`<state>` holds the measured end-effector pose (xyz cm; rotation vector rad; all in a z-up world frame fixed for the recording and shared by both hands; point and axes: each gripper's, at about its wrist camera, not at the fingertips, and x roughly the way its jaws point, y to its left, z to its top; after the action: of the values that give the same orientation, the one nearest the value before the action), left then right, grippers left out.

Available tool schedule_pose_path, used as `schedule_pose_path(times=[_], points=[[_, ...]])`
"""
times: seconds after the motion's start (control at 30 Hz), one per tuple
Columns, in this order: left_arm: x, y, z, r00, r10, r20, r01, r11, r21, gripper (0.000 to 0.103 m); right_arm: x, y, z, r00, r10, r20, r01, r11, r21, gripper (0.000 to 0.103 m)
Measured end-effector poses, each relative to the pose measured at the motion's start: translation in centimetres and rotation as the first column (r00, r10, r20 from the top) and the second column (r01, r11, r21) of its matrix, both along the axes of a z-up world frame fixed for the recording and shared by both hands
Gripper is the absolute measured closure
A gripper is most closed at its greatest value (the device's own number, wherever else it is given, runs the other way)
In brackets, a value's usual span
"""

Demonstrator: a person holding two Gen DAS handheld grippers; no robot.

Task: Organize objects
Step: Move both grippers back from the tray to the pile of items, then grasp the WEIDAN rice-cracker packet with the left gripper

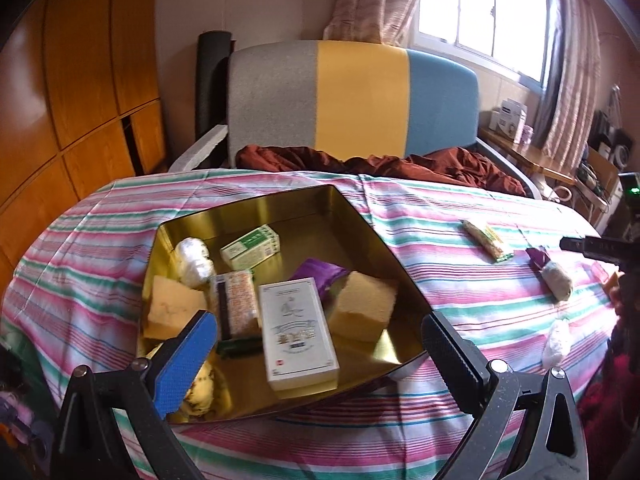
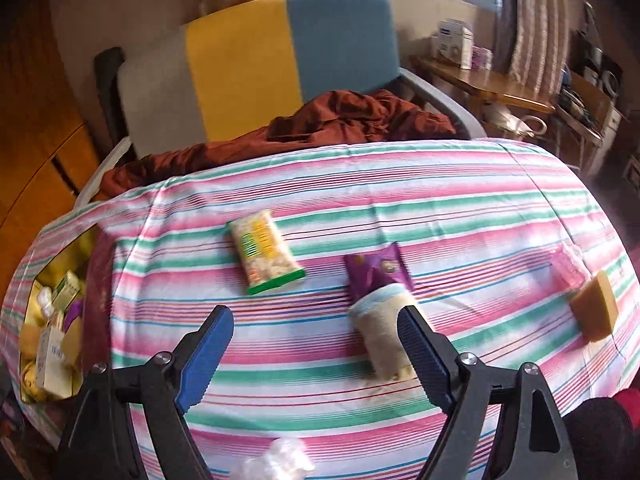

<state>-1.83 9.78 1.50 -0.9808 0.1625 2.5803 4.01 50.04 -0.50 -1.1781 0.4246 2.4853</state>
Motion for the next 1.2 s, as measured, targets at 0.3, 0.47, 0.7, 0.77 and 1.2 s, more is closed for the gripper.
schedule_pose_path(times=[0.3, 0.47, 0.7, 0.77, 1.2], points=[[0.5, 6.5, 0.1, 0.985, -0.166, 0.037, 0.166, 0.986, 0.010, 0.000, 4.9, 8.8, -2.1, 0.923, -0.384, -0.023, 0.366, 0.894, -0.257, 0.017], [0.7, 10.7, -0.4, 0.967, -0.243, 0.075, 0.243, 0.970, 0.009, 0.000, 4.8, 9.3, -3.3, 0.925, -0.380, 0.013, 0.362, 0.870, -0.336, 0.017], [0.2, 15.0, -2.4, 0.944, -0.294, 0.151, 0.297, 0.955, 0.005, 0.000, 4.9, 9.4, -4.0, 0.928, -0.372, 0.022, 0.352, 0.854, -0.384, 0.017], [0.2, 16.2, -3.0, 0.935, -0.313, 0.168, 0.317, 0.948, 0.000, 0.000, 4.8, 9.3, -4.2, 0.931, -0.363, 0.030, 0.345, 0.853, -0.393, 0.017], [-3.3, 21.5, -5.3, 0.919, -0.313, 0.239, 0.328, 0.944, -0.024, 0.001, 4.6, 9.3, -4.4, 0.942, -0.336, 0.027, 0.315, 0.848, -0.426, 0.017]])
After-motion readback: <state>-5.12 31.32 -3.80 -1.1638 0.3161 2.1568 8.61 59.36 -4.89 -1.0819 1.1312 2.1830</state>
